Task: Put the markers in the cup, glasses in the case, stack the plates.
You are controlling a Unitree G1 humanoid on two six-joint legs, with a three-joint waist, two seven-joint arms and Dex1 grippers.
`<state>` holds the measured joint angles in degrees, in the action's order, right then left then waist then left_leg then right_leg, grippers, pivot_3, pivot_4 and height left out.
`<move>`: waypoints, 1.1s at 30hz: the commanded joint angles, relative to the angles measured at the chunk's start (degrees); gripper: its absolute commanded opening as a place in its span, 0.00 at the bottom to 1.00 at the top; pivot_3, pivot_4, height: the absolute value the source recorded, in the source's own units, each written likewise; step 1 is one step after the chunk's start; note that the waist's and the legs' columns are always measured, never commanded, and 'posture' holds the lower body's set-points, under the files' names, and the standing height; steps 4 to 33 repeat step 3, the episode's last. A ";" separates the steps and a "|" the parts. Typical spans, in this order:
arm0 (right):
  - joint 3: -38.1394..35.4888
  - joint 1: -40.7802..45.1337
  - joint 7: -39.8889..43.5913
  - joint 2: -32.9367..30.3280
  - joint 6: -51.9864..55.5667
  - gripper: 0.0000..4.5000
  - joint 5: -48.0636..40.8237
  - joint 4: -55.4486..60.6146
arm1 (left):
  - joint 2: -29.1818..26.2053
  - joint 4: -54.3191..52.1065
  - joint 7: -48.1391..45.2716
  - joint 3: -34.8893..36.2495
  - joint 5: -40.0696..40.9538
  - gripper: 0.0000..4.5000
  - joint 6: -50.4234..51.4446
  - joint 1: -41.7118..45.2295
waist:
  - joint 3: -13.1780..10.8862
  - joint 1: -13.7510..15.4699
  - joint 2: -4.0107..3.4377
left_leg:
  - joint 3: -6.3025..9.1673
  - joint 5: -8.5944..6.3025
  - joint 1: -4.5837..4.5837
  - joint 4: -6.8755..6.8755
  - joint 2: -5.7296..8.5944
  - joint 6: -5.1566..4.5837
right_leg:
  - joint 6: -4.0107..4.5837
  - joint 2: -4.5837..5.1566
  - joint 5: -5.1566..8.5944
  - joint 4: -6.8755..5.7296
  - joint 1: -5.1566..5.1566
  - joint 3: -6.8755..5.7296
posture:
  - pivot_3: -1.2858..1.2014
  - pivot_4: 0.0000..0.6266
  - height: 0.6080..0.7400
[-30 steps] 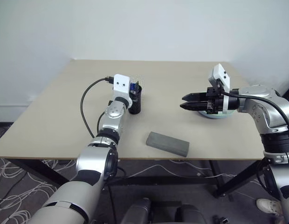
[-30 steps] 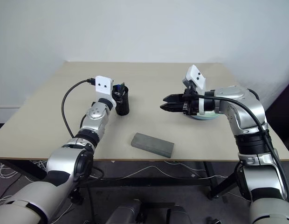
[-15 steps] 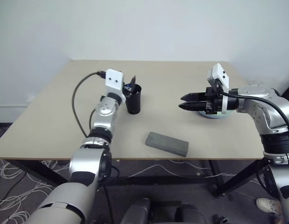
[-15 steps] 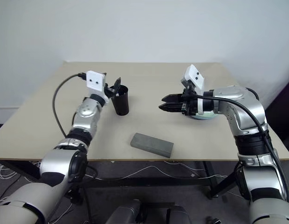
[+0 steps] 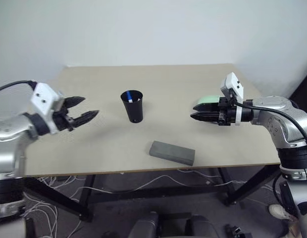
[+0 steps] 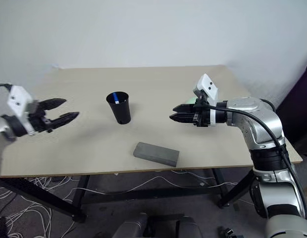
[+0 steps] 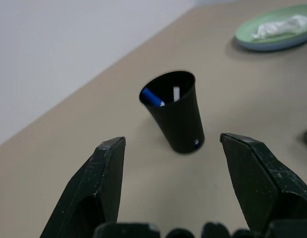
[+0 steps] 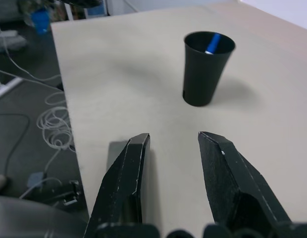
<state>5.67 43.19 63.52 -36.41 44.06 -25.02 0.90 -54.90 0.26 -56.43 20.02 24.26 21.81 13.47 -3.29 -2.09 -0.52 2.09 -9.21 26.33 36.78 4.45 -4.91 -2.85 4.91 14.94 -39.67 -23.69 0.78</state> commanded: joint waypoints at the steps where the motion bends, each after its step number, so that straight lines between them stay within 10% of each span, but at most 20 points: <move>1: -1.05 0.07 0.49 0.21 -0.09 0.37 -1.98 1.88 | -0.39 -6.83 1.19 5.75 2.96 0.71 4.41 -5.08 | 0.01 0.23 0.02 | 0.01 0.00 -0.02 0.00 -0.01 0.00 | 0.00 0.00 0.00 0.00 0.01 0.01 | 0.52 0.00 0.67; 33: -0.82 -0.02 0.09 0.59 0.01 0.37 -1.97 1.58 | 0.59 -10.73 2.51 8.19 4.65 0.71 7.16 -8.86 | 0.01 0.39 0.02 | 0.03 0.00 -0.02 -0.03 -0.04 0.01 | 0.00 -0.03 0.00 0.00 -0.01 0.00 | 0.52 0.00 0.67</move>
